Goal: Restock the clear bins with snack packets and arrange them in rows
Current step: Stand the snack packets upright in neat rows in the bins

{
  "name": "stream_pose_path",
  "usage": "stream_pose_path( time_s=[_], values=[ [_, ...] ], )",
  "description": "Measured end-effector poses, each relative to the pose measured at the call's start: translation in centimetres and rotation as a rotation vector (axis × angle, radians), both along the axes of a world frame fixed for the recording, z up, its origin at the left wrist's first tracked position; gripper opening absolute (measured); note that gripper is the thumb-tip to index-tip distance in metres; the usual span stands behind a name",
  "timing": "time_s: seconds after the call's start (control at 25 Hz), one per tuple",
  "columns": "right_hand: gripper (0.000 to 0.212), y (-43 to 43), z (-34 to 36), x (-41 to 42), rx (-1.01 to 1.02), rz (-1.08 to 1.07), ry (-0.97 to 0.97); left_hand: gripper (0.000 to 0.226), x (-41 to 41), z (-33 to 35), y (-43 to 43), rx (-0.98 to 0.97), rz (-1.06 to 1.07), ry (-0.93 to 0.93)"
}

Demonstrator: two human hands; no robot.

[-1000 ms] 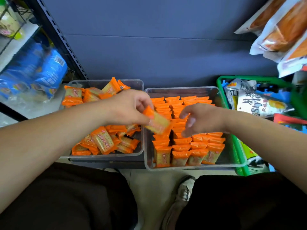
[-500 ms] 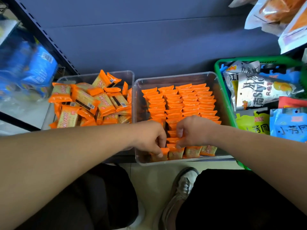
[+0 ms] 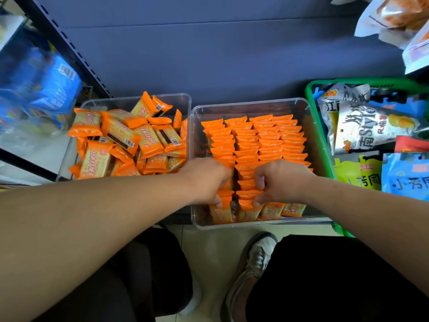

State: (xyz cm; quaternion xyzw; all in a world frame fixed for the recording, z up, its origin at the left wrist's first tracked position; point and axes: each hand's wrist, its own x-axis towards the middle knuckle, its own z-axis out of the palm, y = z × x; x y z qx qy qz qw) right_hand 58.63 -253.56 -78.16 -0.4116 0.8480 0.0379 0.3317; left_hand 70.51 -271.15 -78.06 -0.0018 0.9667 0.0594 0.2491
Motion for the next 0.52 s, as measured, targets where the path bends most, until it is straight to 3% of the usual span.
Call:
stream_pose_path(
  time_s=[0.2, 0.32, 0.52],
  values=[
    [0.035, 0.1, 0.5, 0.8, 0.001, -0.027, -0.004, 0.034, -0.4, 0.3, 0.8, -0.022, -0.012, -0.058],
    [0.025, 1.1, 2.6, -1.5, -0.163, -0.189, -0.096, 0.031, -0.5, 1.5, 0.4, 0.054, 0.032, -0.086],
    [0.023, 0.8, 4.8, -3.1, -0.32, -0.362, -0.241, 0.021, 0.3, 4.8, -1.2, 0.242, 0.172, 0.109]
  ],
)
